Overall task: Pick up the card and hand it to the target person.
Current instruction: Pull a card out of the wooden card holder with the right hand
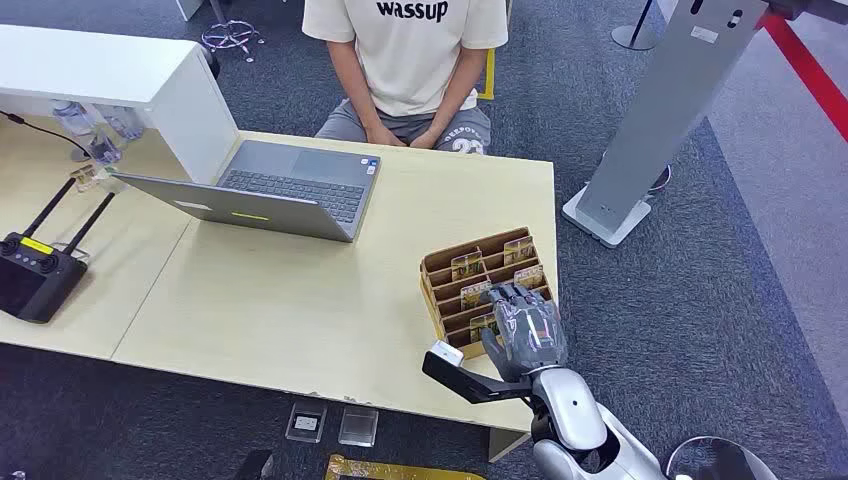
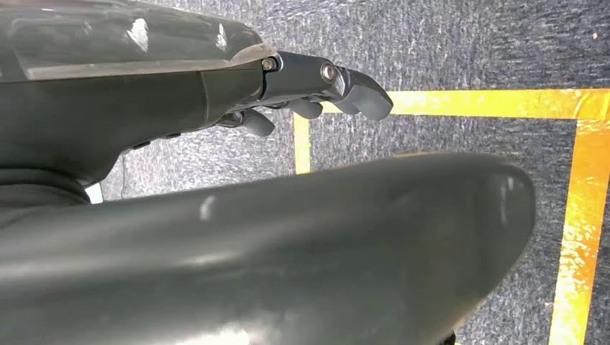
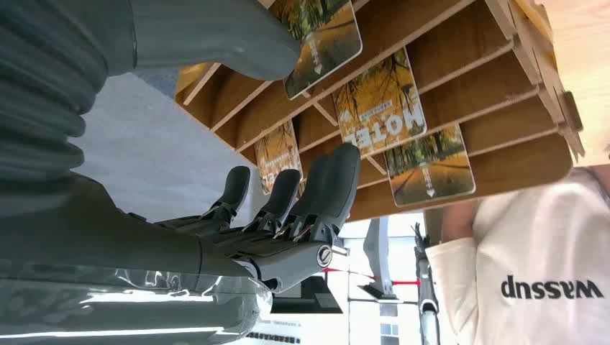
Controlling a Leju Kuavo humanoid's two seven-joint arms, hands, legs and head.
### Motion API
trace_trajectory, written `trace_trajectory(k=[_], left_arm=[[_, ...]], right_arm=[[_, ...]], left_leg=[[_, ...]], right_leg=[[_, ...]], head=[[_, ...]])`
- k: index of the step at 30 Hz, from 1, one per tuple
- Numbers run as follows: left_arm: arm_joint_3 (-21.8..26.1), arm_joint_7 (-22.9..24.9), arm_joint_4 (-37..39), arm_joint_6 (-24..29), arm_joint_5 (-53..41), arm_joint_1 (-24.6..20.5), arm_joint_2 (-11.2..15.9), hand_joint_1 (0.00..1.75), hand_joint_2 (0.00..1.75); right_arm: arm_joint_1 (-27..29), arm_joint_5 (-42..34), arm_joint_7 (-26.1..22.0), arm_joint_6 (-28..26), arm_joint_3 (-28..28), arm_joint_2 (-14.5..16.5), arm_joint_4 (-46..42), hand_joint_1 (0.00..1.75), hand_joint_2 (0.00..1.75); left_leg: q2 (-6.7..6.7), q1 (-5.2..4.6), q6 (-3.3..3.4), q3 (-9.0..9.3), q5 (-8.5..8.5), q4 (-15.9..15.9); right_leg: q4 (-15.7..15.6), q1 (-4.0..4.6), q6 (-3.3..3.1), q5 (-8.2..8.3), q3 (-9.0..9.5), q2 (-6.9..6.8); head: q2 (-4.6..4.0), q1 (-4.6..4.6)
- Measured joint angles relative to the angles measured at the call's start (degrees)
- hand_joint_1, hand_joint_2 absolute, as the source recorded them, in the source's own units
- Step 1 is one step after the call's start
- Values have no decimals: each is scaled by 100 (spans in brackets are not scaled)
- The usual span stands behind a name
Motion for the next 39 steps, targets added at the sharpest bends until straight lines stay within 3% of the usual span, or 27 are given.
trace_trajectory(k=[11,23,27,32,36,39], left_arm=[[0,41,0,12,-7,-46,-2,0,0],[-1,49,0,13,-30,-48,-2,0,0],[-2,49,0,15,-29,-48,-2,0,0],[-2,49,0,17,-29,-48,-2,0,0],[-2,49,0,44,-29,-48,-2,0,0],[-2,50,0,62,-29,-48,-2,0,0]], right_arm=[[-72,-63,-123,-133,40,153,535,90,175],[-158,-111,-138,-224,49,267,834,127,175],[-176,-115,-137,-228,49,285,871,106,175],[-184,-115,-135,-228,47,286,885,112,175],[-190,-125,-137,-228,47,286,898,97,175],[-189,-145,-138,-221,48,286,926,110,175]], left_leg=[[0,0,0,0,0,0],[1,0,0,2,0,0],[1,0,0,3,0,0],[0,0,0,3,0,0],[1,0,0,2,0,0],[1,0,0,2,0,0]], right_leg=[[0,0,0,0,0,0],[0,0,0,0,1,0],[0,0,0,0,1,0],[0,0,0,0,1,0],[0,0,0,0,0,0],[0,0,0,0,0,0]], head=[[0,-3],[0,-2],[0,-3],[0,-3],[0,-3],[0,-1]])
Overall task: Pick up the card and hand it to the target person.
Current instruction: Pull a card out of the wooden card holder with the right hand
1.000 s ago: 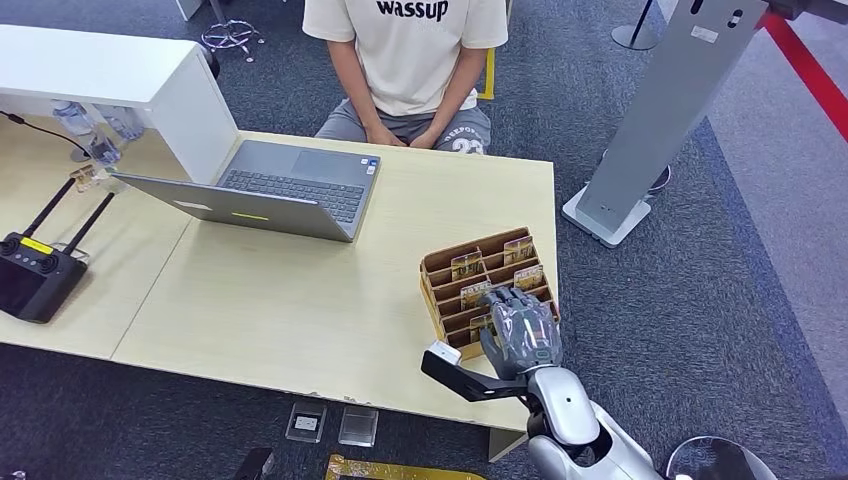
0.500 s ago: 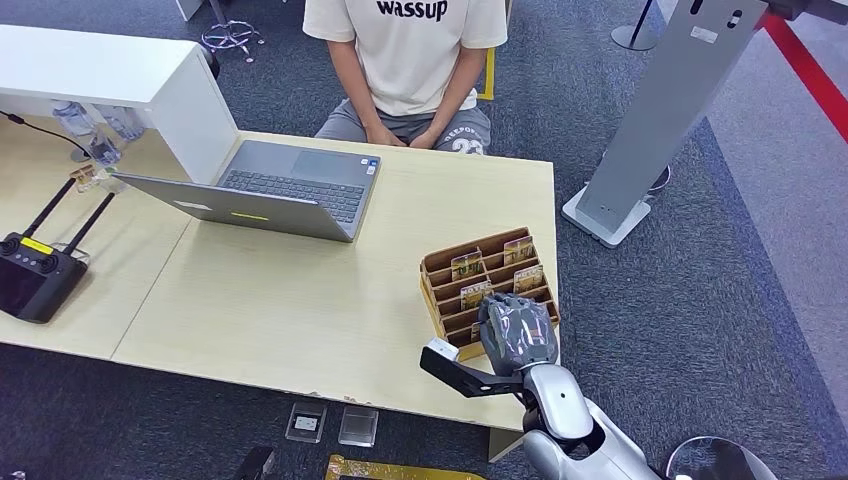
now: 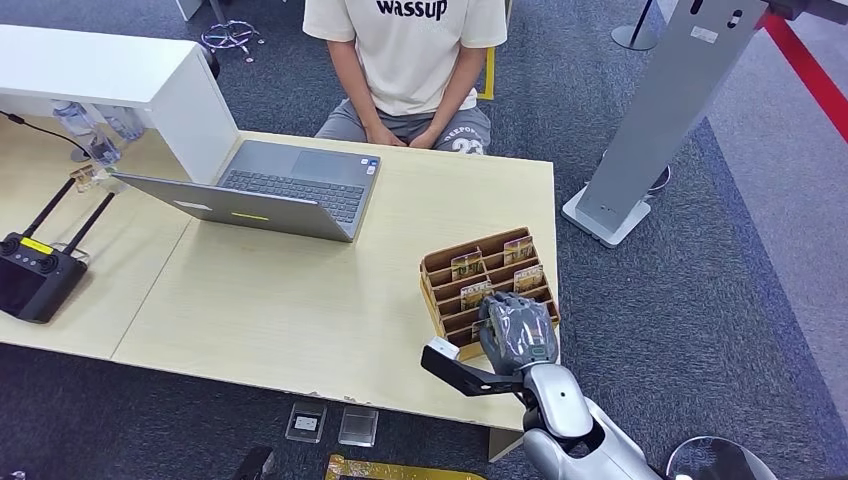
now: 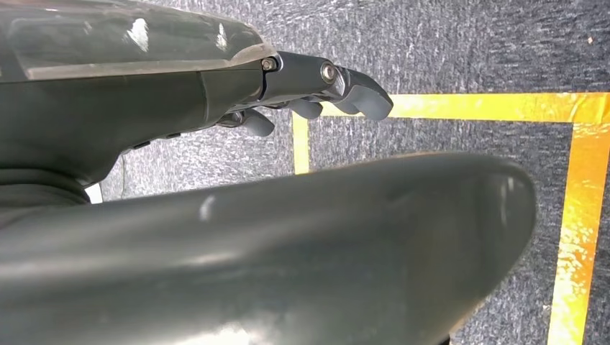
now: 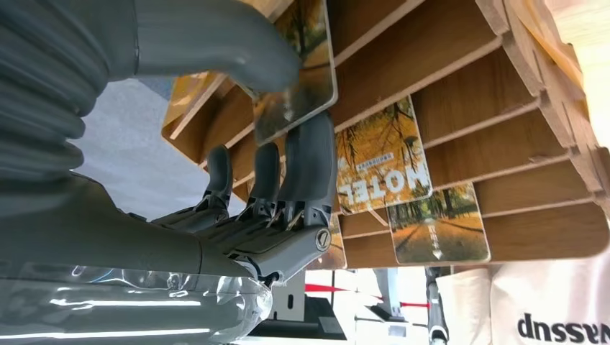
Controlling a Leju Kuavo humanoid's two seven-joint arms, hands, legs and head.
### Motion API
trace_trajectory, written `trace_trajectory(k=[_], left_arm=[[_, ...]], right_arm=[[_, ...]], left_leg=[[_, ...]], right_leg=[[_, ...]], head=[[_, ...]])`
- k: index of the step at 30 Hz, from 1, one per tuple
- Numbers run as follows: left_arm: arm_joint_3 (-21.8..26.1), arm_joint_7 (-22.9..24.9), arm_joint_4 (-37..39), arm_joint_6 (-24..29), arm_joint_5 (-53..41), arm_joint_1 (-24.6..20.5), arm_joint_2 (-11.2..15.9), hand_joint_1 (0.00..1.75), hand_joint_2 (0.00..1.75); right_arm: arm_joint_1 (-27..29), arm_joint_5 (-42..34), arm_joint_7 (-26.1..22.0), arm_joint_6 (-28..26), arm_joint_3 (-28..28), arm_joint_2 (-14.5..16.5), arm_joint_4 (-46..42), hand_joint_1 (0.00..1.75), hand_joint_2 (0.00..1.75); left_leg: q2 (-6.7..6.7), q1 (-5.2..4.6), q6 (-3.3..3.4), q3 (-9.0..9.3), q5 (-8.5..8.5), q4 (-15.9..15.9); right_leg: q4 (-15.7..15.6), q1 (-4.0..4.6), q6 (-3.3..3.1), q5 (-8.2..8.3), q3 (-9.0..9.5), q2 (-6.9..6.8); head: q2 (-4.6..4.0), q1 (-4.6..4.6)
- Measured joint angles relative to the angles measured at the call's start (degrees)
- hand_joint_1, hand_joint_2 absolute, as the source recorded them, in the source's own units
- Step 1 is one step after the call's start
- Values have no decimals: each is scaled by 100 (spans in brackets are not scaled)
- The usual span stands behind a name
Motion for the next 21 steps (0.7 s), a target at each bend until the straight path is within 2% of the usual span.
trace_trajectory(k=[6,13,21], left_arm=[[0,3,0,11,0,-1,-1,0,0],[0,6,0,26,-4,-1,-2,0,0],[0,8,0,25,-40,-1,-2,0,0]], right_arm=[[6,-32,-8,8,2,0,62,94,175],[10,-90,-27,7,4,0,125,131,175],[7,-89,5,-10,3,0,133,145,175]], left_leg=[[0,0,0,0,0,0],[0,0,0,0,0,0],[0,0,0,1,0,0]], right_leg=[[0,0,0,0,-1,0],[0,0,0,0,0,0],[0,0,0,0,0,0]], head=[[0,-2],[0,-2],[0,-1]])
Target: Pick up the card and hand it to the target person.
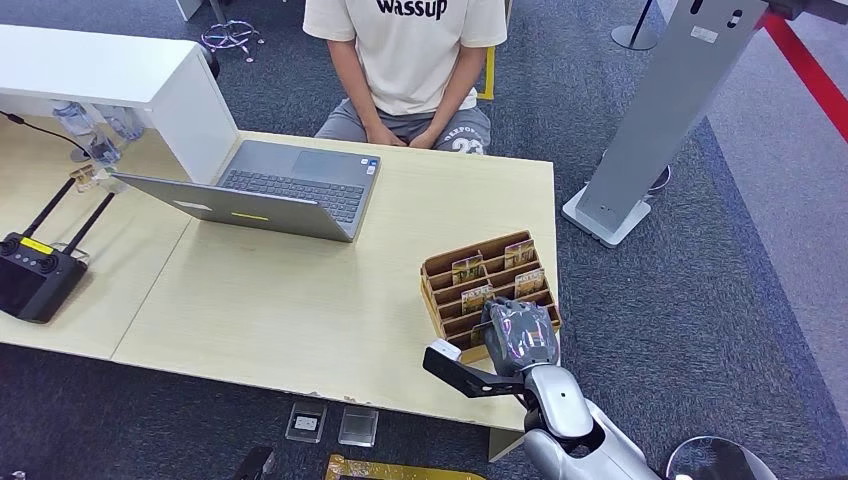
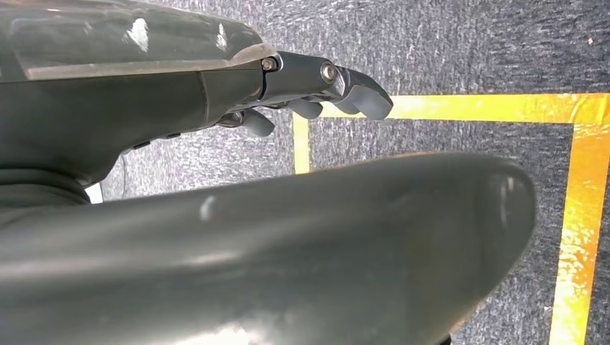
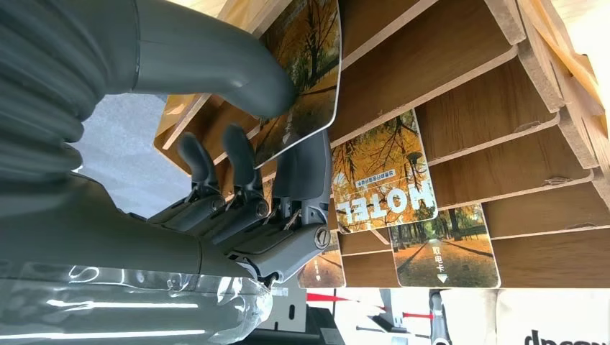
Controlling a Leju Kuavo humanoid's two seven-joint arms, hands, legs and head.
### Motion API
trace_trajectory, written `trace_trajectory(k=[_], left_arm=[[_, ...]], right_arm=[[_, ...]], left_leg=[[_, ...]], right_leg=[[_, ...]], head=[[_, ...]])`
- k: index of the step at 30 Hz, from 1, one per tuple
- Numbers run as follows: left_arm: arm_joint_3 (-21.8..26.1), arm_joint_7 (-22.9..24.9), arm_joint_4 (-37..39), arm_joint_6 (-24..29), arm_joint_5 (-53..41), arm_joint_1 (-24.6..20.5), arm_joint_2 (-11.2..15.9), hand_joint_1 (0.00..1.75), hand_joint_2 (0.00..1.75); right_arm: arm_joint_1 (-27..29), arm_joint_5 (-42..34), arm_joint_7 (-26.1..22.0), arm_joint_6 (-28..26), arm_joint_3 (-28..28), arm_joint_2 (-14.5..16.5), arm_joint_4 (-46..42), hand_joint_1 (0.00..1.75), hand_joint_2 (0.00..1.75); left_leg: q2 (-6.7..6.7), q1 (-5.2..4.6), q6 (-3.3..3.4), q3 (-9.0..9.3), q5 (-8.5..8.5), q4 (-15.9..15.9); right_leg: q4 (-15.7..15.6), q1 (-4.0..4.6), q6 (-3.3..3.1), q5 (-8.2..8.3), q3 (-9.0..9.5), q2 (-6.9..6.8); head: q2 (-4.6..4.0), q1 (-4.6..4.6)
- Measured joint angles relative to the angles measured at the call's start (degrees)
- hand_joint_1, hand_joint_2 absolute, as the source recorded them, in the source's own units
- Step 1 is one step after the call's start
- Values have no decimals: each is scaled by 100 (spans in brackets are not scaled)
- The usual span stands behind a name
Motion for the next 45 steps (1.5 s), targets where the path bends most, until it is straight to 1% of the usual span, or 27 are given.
trace_trajectory(k=[7,11,22,26,29,33,36,41,45], left_arm=[[0,0,0,-1,-30,0,0,0,0],[-2,-2,0,-11,-30,0,0,0,175],[0,8,0,-163,-14,2,1,0,175],[0,47,0,-122,-11,5,2,0,175],[0,54,0,-87,-7,12,2,0,175],[0,39,0,-78,8,31,2,0,175],[0,39,0,-76,8,35,2,0,175],[0,48,0,-78,6,30,2,0,175],[-2,103,0,-88,-36,-7,-2,0,175]], right_arm=[[1,9,11,0,-4,0,0,147,175],[1,16,13,0,-4,0,0,150,175],[-5,16,31,-17,-22,-3,-25,150,175],[-71,14,154,-63,-63,-49,-176,150,175],[-163,19,303,-128,-126,-138,-413,150,175],[-393,125,511,-228,-289,-315,-987,150,175],[-561,176,559,-291,-384,-408,-1373,150,175],[-752,14,438,-337,-452,-449,-1787,150,175],[-886,-477,78,-553,-435,-381,-1838,150,175]], left_leg=[[0,0,0,1,0,0],[0,0,0,1,0,0],[0,0,0,1,0,0],[0,0,0,1,1,0],[0,0,0,1,1,1],[0,0,0,2,1,2],[1,0,0,2,1,2],[0,0,0,1,1,1],[0,0,0,-1,1,1]], right_leg=[[0,0,0,0,1,0],[0,0,0,0,1,0],[0,0,0,0,1,0],[0,0,0,0,0,1],[0,0,0,1,0,1],[0,0,0,1,0,2],[0,0,0,1,0,2],[1,0,0,1,0,2],[2,0,0,1,0,2]], head=[[0,-2],[0,0],[0,-1],[0,-3],[0,1],[0,2],[0,0],[0,-6],[0,-2]])
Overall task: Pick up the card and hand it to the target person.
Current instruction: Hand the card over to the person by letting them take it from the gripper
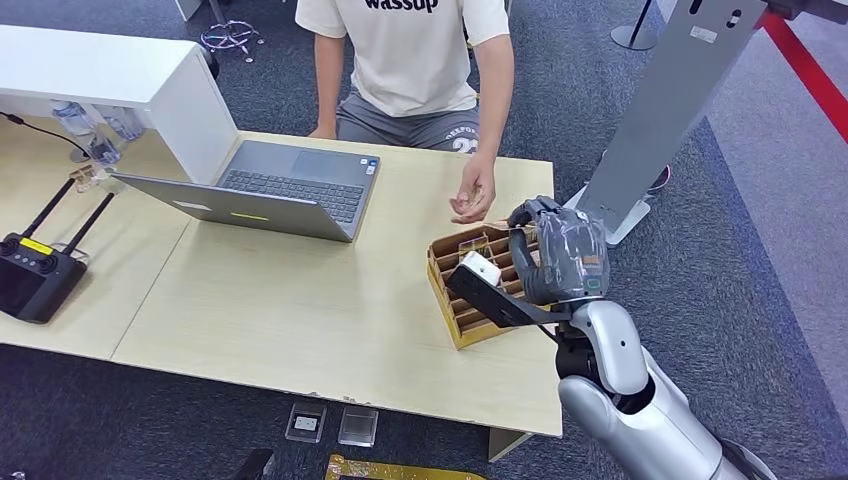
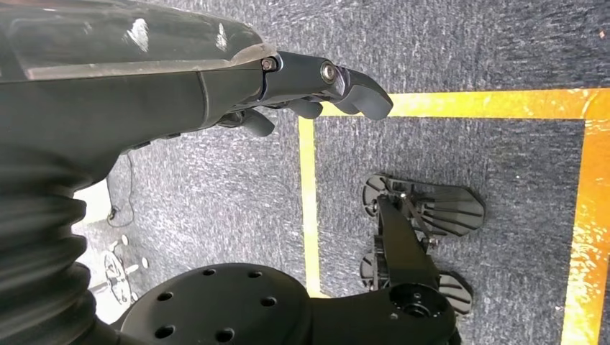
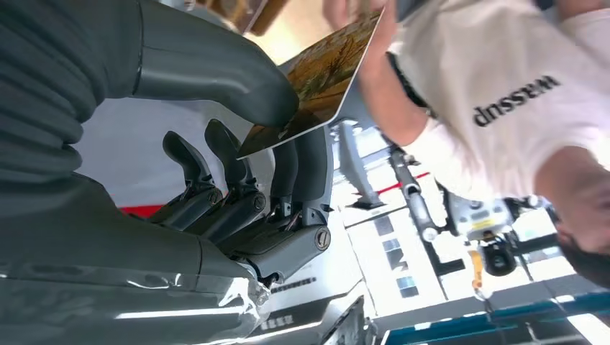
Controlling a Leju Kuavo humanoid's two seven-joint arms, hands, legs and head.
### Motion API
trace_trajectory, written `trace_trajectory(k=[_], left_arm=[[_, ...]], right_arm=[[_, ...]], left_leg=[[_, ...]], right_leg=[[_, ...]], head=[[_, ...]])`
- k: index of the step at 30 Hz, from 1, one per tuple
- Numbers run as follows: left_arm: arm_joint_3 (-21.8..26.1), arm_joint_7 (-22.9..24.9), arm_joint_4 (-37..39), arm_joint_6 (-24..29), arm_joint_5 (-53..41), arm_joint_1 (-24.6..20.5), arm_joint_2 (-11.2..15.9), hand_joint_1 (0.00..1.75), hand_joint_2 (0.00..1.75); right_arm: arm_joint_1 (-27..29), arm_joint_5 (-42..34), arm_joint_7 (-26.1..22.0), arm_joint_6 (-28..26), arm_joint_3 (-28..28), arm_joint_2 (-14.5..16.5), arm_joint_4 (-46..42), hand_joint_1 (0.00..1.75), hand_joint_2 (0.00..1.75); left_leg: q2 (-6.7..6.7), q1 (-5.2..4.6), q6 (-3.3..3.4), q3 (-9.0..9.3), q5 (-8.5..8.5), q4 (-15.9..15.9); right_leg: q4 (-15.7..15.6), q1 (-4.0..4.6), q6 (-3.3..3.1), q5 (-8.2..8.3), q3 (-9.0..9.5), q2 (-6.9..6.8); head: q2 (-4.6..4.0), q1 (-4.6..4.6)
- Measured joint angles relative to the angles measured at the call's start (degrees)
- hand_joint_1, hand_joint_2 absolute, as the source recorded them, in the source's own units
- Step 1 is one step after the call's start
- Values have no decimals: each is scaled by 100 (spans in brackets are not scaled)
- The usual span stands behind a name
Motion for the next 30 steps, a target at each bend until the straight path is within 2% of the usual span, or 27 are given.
trace_trajectory(k=[4,11,16,21,25,27,30], left_arm=[[0,79,0,-58,-25,-61,-14,0,175],[-10,207,0,-169,-37,-133,-62,0,175],[-42,251,0,-185,-43,-161,-93,0,175],[-51,262,0,-219,-46,-162,-108,0,175],[-75,267,0,-224,-64,-159,-118,0,175],[-87,272,0,-220,-87,-155,-122,0,175],[-107,245,0,-186,-96,-138,-125,0,44]], right_arm=[[-87,-282,-405,-392,67,153,173,150,175],[-219,-572,-1230,-1272,140,536,1019,150,175],[-296,-731,-1541,-1525,146,804,1733,150,175],[-350,-773,-1639,-1603,145,1002,2247,150,175],[-376,-771,-1646,-1595,147,1121,2566,6,175],[-380,-802,-1642,-1564,147,1173,2724,1,175],[-375,-1094,-1743,-1475,138,1223,2879,0,175]], left_leg=[[-1,0,0,-2,0,0],[-2,0,0,-5,0,0],[-2,0,0,-6,0,0],[-2,0,0,-5,0,0],[-2,0,0,-5,0,0],[-2,0,0,-5,0,0],[-1,0,0,-4,0,0]], right_leg=[[1,0,0,0,1,0],[2,0,0,0,-1,-3],[2,0,0,0,-2,-5],[2,0,0,0,-2,-4],[2,0,0,0,-2,-4],[2,0,0,0,-2,-4],[2,0,0,0,-3,-4]], head=[[0,2],[0,1],[0,-1],[0,-2],[0,1],[0,1],[0,1]])
